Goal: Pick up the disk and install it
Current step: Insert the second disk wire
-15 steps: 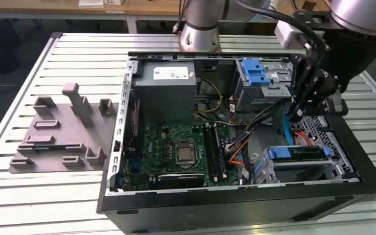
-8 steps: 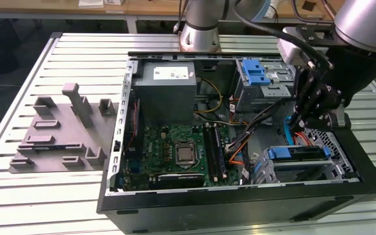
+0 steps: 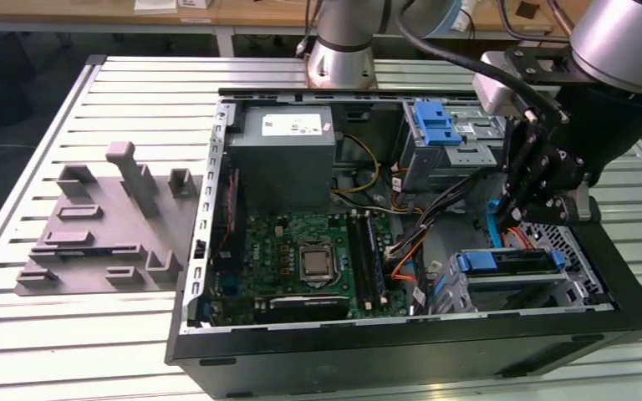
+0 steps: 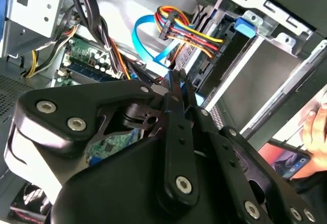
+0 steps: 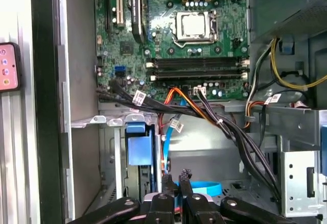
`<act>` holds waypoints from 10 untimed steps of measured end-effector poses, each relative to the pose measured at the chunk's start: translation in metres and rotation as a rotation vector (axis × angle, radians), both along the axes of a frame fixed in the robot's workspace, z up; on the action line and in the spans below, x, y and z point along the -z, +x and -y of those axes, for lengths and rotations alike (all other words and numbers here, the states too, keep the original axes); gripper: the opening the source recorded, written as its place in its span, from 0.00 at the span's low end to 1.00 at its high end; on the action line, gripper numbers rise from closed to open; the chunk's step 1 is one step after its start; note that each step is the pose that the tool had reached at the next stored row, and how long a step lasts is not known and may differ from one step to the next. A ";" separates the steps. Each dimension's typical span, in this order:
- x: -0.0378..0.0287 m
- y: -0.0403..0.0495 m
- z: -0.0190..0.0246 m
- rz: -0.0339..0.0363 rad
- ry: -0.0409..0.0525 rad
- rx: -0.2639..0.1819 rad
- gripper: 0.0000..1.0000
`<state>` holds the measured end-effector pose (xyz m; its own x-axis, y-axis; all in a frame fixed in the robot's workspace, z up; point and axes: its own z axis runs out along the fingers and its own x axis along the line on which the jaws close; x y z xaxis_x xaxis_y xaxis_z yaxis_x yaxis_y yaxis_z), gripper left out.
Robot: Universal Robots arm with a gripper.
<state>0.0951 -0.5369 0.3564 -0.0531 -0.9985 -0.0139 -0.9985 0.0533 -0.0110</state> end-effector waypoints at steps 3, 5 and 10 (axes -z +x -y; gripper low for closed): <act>0.0018 -0.0006 0.0021 0.0135 0.0001 0.000 0.16; 0.0045 -0.0006 0.0067 0.0141 0.0026 0.000 0.16; 0.0088 -0.0007 0.0136 0.0143 0.0079 0.000 0.16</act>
<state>0.0944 -0.5505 0.3476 -0.0530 -0.9983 -0.0225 -0.9983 0.0535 -0.0248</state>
